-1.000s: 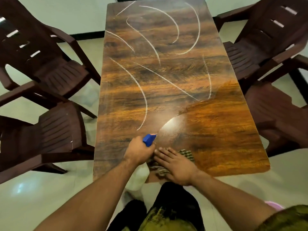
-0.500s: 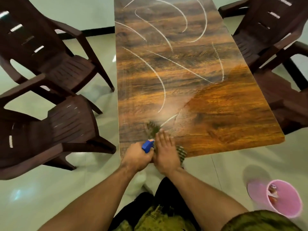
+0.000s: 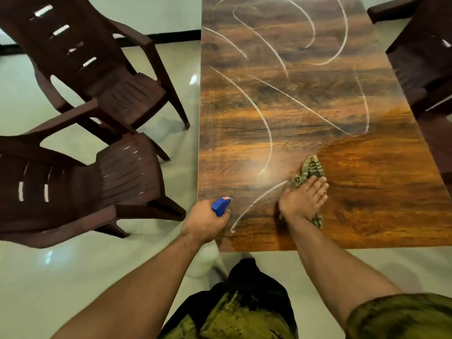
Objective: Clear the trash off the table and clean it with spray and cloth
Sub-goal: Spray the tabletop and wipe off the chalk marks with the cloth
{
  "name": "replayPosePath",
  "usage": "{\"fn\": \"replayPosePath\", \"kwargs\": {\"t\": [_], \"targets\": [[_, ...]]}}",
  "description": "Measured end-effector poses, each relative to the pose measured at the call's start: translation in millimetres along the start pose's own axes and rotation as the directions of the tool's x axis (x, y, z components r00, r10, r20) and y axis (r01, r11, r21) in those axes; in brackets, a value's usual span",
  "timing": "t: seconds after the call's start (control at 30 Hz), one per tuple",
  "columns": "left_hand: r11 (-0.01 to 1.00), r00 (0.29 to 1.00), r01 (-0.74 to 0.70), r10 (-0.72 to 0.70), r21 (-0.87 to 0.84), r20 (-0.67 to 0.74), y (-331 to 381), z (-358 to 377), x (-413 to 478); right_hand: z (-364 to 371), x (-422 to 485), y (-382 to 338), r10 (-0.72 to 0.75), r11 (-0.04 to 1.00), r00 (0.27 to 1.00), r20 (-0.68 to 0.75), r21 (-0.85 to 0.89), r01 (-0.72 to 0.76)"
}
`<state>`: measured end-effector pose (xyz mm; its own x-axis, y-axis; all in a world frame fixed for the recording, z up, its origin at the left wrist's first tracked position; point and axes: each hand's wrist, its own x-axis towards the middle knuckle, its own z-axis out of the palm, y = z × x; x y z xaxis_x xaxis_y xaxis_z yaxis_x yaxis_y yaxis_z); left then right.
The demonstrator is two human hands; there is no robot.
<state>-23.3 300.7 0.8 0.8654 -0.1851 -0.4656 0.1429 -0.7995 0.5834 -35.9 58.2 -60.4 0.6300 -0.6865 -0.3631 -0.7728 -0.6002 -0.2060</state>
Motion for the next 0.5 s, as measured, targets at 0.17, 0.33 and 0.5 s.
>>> {"fn": "replayPosePath", "kwargs": {"t": [0.17, 0.33, 0.5], "targets": [[1.0, 0.999, -0.01, 0.01, -0.021, -0.035, 4, -18, 17, 41, -55, -58, -0.643, 0.716, 0.733, 0.222, -0.166, 0.678], [0.995, 0.996, -0.089, 0.089, 0.043, 0.006, -2, -33, 20, 49, -100, -10, -0.842, 0.159, 0.203, 0.5, -0.129, 0.979], [0.993, 0.988, -0.111, 0.105, 0.045, 0.112, -27, -44, 26, 20, -77, 52, -0.69, 0.638, 0.665, 0.286, -0.193, 0.745]]}}
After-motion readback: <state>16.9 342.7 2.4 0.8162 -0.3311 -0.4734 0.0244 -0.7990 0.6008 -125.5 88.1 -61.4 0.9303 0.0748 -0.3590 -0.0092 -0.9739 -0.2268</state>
